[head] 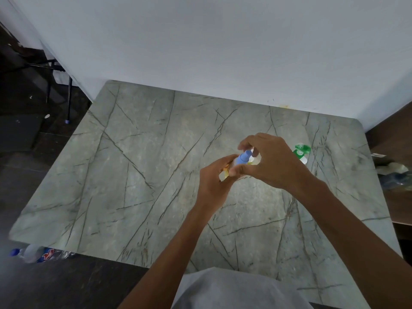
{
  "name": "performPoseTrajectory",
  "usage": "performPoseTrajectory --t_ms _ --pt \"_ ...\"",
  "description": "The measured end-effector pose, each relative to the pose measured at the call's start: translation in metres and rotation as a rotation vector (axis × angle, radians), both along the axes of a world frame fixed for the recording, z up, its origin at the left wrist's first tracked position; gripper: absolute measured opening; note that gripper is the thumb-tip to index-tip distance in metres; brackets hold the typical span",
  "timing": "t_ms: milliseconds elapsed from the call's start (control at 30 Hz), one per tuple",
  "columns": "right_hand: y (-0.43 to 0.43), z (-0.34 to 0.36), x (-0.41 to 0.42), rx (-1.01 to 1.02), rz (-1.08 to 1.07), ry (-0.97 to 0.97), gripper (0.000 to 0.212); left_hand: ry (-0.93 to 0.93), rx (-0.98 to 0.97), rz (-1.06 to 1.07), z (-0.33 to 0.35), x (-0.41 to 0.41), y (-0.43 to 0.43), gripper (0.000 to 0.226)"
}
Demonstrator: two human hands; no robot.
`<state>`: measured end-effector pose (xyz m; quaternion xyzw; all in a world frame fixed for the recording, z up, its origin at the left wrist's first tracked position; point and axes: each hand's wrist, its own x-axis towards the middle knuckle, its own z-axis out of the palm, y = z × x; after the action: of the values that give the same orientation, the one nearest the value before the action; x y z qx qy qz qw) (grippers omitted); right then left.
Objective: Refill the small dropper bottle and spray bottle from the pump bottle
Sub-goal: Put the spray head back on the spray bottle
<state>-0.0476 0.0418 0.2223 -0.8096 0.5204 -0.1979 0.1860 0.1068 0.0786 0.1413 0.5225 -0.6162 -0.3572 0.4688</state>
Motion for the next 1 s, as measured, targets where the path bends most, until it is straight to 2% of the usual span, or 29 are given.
performPoseTrajectory --t_ms 67,100,200,267,333,500,633,733,833,900,1000 --pt "0.000 0.005 -0.002 0.118 0.066 -0.079 0.068 -0.002 -0.013 0.009 -0.001 0.001 -0.001 0.031" --pt "0.000 0.006 -0.003 0.149 0.108 -0.097 0.064 0.005 -0.012 0.013 -0.001 0.001 -0.001 0.030" --pt "-0.003 0.005 -0.004 0.092 0.155 -0.106 0.031 0.014 0.014 0.019 -0.001 0.001 -0.001 0.031" --pt "-0.004 0.004 -0.003 0.020 0.139 -0.087 0.020 0.002 0.029 0.015 -0.002 0.001 -0.001 0.035" --pt "-0.006 0.001 -0.002 -0.010 0.129 -0.047 0.022 0.000 0.016 -0.007 -0.001 0.000 0.000 0.037" --pt "-0.008 -0.005 0.001 -0.003 0.084 0.056 0.047 -0.041 -0.012 -0.036 -0.003 -0.002 0.001 0.036" --pt "-0.011 -0.001 -0.006 -0.023 0.213 0.087 0.043 -0.049 0.000 -0.027 -0.009 0.002 0.000 0.033" --pt "-0.013 -0.001 -0.008 -0.088 0.285 0.244 0.054 -0.045 0.005 -0.096 -0.009 0.005 0.001 0.039" --pt "-0.017 -0.003 -0.005 -0.181 0.370 0.367 0.054 -0.058 0.004 -0.121 -0.012 0.009 0.000 0.047" --pt "-0.020 -0.007 -0.004 -0.225 0.424 0.371 0.050 -0.093 -0.013 -0.117 -0.013 0.010 0.000 0.047" --pt "-0.023 -0.013 -0.002 -0.269 0.468 0.323 0.043 -0.125 -0.065 -0.091 -0.015 0.009 0.002 0.032"
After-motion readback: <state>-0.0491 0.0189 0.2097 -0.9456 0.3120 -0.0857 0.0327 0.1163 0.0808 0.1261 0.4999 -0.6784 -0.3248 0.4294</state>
